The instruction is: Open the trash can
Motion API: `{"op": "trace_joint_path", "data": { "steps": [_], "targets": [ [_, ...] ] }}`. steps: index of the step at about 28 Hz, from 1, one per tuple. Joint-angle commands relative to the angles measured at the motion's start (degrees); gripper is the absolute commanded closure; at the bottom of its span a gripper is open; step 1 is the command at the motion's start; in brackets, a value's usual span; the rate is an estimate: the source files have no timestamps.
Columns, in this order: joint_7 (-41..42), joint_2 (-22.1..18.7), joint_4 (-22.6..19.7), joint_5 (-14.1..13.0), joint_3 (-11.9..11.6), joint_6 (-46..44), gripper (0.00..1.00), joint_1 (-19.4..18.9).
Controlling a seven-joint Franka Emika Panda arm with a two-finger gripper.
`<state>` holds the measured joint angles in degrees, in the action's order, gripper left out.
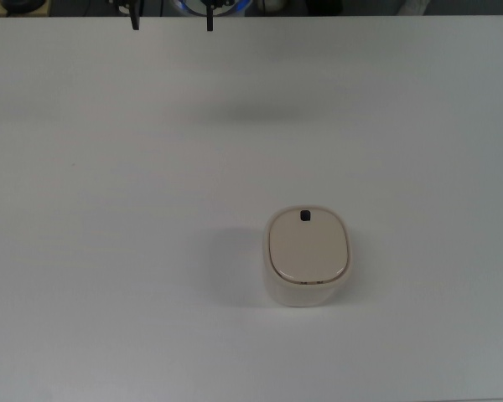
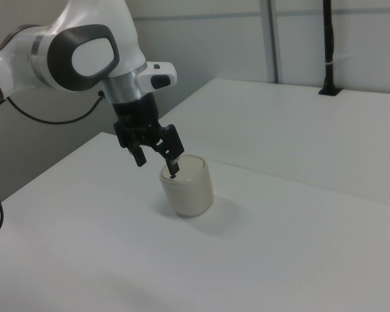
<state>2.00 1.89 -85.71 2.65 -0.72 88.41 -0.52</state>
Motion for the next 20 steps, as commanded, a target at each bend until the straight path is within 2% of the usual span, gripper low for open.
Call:
{"op": "trace_joint_path", "data": {
  "steps": [1, 4, 6, 7, 10, 12, 20],
  "targets": [
    [1.4, -1.1, -1.7, 0.0, 0.8, 0.2, 0.03, 0.4],
    [2.0, -0.9, -1.7, 0.1, 0.8, 0.7, 0.21, 0.3],
    [3.7, -0.7, -1.7, 0.1, 0.8, 0.8, 0.47, 0.4],
    [5.5, -0.7, -1.7, 0.1, 0.8, 0.6, 0.73, 0.4],
    [6.1, -0.7, -1.7, 0.1, 0.8, 0.2, 0.94, 0.4],
    [6.1, -0.7, -1.7, 0.1, 0.8, 0.2, 1.00, 0.4],
    [6.0, -0.7, -1.7, 0.0, 0.8, 0.1, 1.00, 0.4]
  ]
}}
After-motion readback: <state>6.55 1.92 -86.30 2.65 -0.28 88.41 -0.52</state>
